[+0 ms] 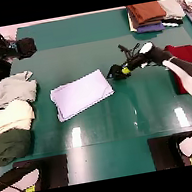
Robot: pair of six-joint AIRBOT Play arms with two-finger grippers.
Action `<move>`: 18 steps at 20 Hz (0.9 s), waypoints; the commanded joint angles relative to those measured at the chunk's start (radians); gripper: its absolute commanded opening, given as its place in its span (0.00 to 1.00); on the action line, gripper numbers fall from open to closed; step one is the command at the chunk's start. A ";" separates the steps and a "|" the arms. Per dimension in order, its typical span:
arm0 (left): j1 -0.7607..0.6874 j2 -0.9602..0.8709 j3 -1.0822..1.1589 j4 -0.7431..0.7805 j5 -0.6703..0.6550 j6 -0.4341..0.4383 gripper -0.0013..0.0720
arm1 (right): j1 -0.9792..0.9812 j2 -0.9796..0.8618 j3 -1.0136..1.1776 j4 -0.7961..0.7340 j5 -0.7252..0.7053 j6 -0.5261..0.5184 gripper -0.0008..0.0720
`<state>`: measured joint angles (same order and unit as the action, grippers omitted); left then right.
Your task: Fold the shirts.
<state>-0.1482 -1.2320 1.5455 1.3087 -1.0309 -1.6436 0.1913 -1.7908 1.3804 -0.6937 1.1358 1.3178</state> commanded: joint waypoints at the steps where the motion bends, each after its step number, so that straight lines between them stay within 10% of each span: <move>1: 0.000 -0.001 -0.011 -0.012 0.005 0.003 0.05 | 0.073 -0.136 0.112 0.102 0.025 0.000 0.76; 5: -0.020 -0.002 -0.011 -0.052 0.037 0.003 0.05 | 0.173 -0.233 0.247 0.145 0.024 -0.003 0.42; 7: -0.066 -0.011 -0.011 -0.051 0.058 0.004 0.05 | 0.196 -0.236 0.289 0.142 0.019 -0.055 0.03; 18: -0.268 -0.029 -0.011 -0.052 0.108 0.039 0.05 | -0.304 0.181 0.221 -0.302 0.016 0.062 0.03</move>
<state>-0.3828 -1.2602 1.5341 1.2583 -0.9516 -1.6066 0.0608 -1.7260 1.6360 -0.8570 1.1629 1.3201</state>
